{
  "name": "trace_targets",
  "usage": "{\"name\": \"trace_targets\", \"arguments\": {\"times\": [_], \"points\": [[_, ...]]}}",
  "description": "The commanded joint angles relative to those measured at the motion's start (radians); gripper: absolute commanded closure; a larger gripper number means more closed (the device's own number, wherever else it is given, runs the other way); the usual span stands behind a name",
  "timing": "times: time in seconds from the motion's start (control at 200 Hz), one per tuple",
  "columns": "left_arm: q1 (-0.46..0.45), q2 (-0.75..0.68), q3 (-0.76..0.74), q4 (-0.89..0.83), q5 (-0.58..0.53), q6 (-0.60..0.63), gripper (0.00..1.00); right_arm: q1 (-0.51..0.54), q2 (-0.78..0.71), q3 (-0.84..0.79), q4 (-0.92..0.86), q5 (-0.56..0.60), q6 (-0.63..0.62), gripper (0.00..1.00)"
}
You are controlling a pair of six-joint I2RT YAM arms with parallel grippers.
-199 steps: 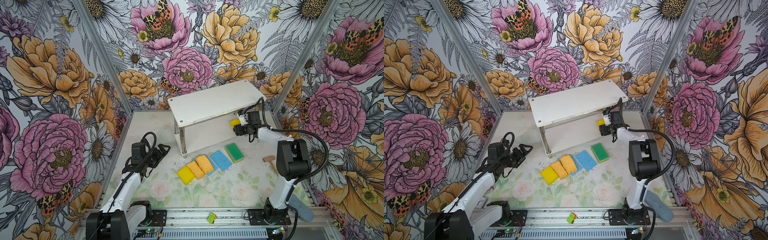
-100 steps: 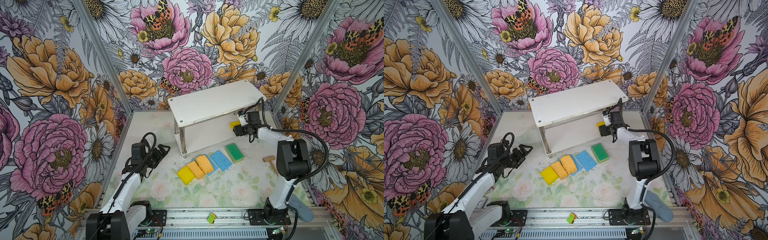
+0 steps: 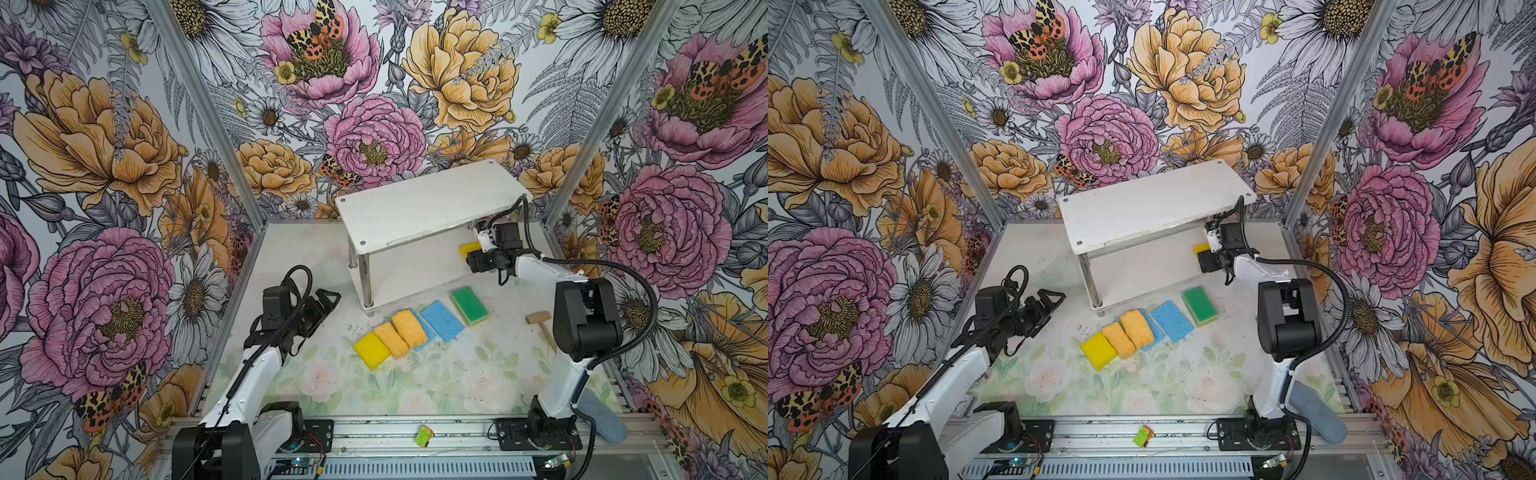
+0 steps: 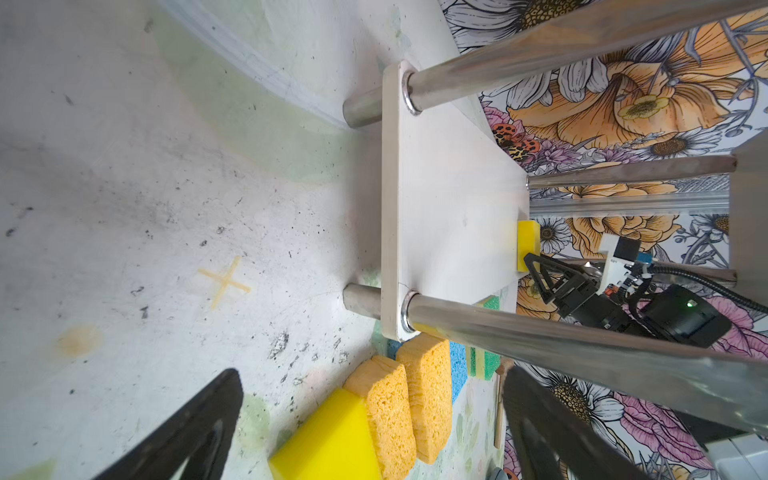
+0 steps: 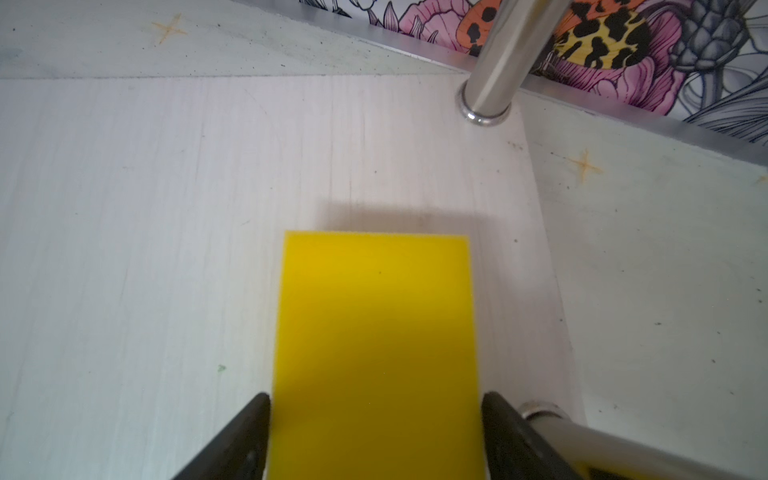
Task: Place and organize the cleaning sponges onto the shelf
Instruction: 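Open the right gripper to release the yellow sponge on the shelf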
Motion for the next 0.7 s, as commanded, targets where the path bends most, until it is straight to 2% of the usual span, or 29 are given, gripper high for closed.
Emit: {"name": "trace_targets", "arguments": {"times": [0.0,0.505,0.695], "points": [[0.012,-0.014,-0.006,0.007,0.021,0.004,0.01,0.007,-0.063,-0.005,0.009,0.002,0.000,0.20],[0.013,-0.001,0.007,0.013,0.038,0.012,0.01,0.032,-0.247,-0.132,0.004,-0.053,0.057,0.18],[0.012,0.000,0.012,0.015,0.047,0.012,0.01,0.042,-0.316,-0.181,-0.022,-0.115,0.090,0.18]]}}
